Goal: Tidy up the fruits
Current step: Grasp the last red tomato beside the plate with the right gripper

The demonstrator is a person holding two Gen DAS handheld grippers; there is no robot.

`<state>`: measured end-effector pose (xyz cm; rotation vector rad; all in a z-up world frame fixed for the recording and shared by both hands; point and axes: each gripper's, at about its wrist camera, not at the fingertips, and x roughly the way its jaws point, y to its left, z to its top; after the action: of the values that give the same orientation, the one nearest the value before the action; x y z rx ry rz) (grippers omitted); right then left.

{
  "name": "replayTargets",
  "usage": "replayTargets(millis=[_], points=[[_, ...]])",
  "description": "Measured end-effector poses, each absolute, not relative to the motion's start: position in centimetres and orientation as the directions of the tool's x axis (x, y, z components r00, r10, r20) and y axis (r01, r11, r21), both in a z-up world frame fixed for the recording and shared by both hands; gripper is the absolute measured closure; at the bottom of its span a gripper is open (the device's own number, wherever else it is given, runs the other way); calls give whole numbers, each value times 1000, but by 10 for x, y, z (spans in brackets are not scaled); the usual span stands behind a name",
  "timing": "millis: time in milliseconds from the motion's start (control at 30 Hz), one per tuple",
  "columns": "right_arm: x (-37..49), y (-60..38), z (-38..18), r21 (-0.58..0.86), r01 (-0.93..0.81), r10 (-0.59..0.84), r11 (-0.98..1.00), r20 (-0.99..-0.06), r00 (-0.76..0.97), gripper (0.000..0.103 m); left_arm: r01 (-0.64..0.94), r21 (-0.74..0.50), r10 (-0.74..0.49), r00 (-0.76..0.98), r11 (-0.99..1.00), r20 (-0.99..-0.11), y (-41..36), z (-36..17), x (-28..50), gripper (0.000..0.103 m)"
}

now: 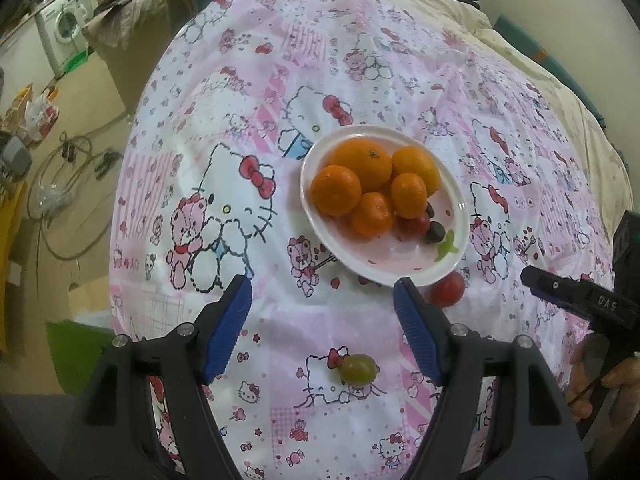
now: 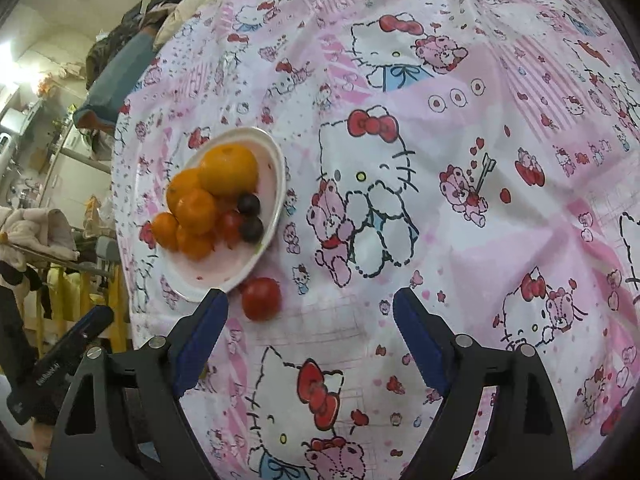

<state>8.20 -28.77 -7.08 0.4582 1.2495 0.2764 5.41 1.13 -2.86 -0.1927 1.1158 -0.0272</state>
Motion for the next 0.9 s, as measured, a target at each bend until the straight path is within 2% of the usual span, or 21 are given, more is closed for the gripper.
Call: replayTargets(millis=[200,233,367,500,600,667,700,733,900], points=[[87,-259,-82,421,-20,412,907,-876,250,18,-90,-188,-134,419,978,-898,14,-33,53,33],[88,-251,-84,407,-43,404,912,-881,244,23,-90,-194,-140,418,977,-898,15,-33,52,33],[93,-220,-90,351,-122,371,928,-900,231,31,-88,-214,-158,422,973,-893,17,-31,49,33],[96,-190,-97,257,-210,302,943,-927,223,31,-80,-200,-146,438,976,-887,20,-29,47,33],[96,-179,-105,164,-263,226,951,-947,228,42,-95,-205,-145,434,974,-889,26,-31,46,33],[96,-177,-109,157,-276,220,948,-952,215,50,-103,-216,-152,429,971,-890,30,-33,47,33],[96,-177,-110,161,-276,224,947,-951,215,61,-107,-222,-156,428,969,-890,32,-34,47,33],[96,-178,-109,181,-280,243,943,-948,205,64,-108,-223,-158,428,969,-890,32,-34,47,33],[95,-181,-104,210,-276,269,938,-942,199,64,-106,-209,-145,428,972,-892,32,-36,46,33]])
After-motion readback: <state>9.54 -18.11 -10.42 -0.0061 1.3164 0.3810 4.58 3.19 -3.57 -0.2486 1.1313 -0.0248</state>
